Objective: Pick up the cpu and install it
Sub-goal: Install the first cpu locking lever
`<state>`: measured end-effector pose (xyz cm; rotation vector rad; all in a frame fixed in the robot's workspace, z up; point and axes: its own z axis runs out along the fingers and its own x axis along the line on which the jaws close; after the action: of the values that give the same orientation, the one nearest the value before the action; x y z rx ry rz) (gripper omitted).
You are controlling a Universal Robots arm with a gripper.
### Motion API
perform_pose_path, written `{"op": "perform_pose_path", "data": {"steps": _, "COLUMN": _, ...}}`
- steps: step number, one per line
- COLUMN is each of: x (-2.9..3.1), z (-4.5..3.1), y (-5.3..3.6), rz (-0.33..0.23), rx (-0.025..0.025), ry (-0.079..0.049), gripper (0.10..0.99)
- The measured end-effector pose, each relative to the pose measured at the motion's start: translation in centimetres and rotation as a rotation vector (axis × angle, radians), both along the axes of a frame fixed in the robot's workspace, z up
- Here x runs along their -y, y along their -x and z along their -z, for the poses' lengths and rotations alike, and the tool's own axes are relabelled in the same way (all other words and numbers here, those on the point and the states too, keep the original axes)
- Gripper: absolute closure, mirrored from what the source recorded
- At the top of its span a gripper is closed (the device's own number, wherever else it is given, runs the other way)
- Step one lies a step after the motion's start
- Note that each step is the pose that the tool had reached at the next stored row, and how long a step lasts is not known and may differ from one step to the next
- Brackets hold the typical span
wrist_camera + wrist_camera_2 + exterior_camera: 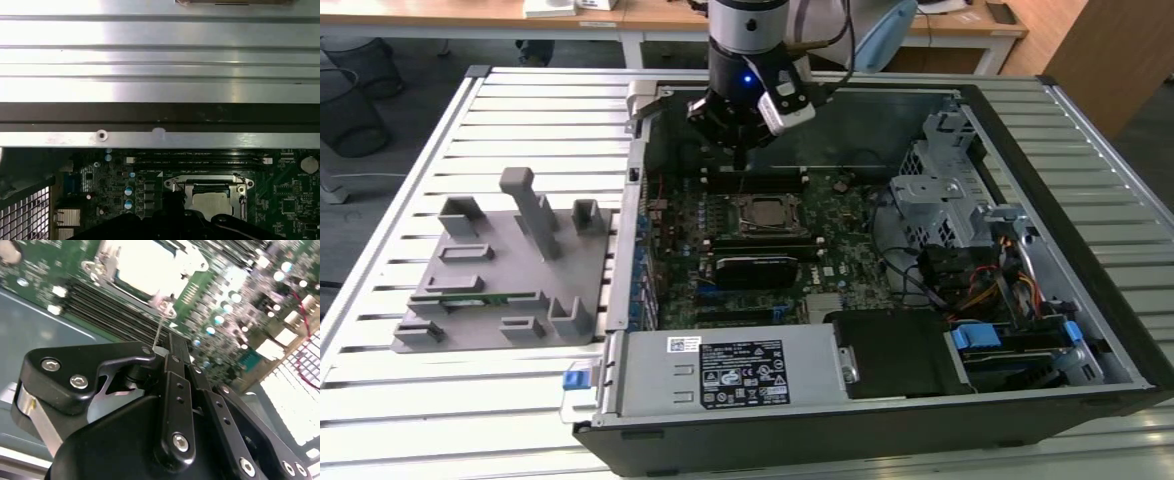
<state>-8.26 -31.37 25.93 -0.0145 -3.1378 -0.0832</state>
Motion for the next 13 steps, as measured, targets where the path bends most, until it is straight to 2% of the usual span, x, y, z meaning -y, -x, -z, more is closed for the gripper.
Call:
{"op": "perform_pose_path", "data": {"steps": 4, "x": -0.03, "z": 0.05, "y": -1.58, "rz": 0.0, "rx": -0.0008, "ry": 0.0, "gripper": 0.98}}
{"op": "perform_pose_path", "data": {"steps": 5, "x": -0.02, "z": 0.07, "y": -1.76, "rz": 0.0, "rx": -0.0009, "ry": -0.005, "gripper": 0.98}}
{"op": "perform_pose_path", "data": {"steps": 7, "x": 0.06, "z": 0.11, "y": -1.85, "rz": 0.0, "rx": -0.0008, "ry": -0.037, "gripper": 0.98}}
{"op": "perform_pose_path", "data": {"steps": 8, "x": 0.14, "z": 0.13, "y": -1.86, "rz": 0.0, "rx": -0.0008, "ry": -0.041, "gripper": 0.98}}
{"op": "perform_pose_path", "data": {"steps": 13, "x": 0.22, "z": 0.51, "y": -1.97, "rz": 0.0, "rx": -0.0008, "ry": -0.042, "gripper": 0.98}}
